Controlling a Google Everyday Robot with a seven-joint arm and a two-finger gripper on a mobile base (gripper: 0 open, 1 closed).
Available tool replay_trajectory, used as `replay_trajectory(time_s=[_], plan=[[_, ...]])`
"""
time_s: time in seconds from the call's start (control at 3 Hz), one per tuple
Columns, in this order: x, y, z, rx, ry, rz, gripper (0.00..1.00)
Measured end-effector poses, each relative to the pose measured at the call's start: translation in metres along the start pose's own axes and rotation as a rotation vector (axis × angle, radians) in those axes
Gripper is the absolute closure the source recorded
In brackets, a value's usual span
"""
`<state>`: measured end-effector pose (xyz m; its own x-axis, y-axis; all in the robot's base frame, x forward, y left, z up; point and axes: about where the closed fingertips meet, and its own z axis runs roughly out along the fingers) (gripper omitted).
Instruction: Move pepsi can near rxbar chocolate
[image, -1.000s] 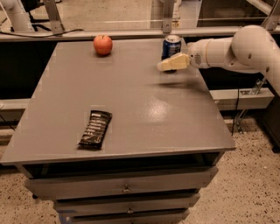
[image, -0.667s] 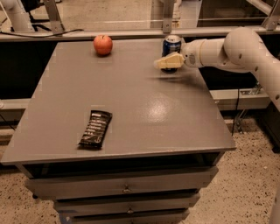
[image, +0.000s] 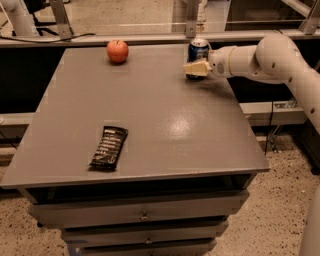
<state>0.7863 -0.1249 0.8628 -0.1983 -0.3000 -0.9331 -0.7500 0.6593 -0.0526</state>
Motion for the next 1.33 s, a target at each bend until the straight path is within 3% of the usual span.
replay_trajectory(time_s=[0.33, 0.67, 1.0, 1.33], plan=[[-0.005, 0.004, -0.007, -0.003, 0.017, -0.006, 0.86], [-0.021, 0.022, -0.025, -0.033, 0.025, 0.001, 1.0], [-0.045, 0.034, -0.059, -0.006, 0.029, 0.051, 1.0], [-0.049, 0.038, -0.057, -0.01, 0.028, 0.057, 1.0]])
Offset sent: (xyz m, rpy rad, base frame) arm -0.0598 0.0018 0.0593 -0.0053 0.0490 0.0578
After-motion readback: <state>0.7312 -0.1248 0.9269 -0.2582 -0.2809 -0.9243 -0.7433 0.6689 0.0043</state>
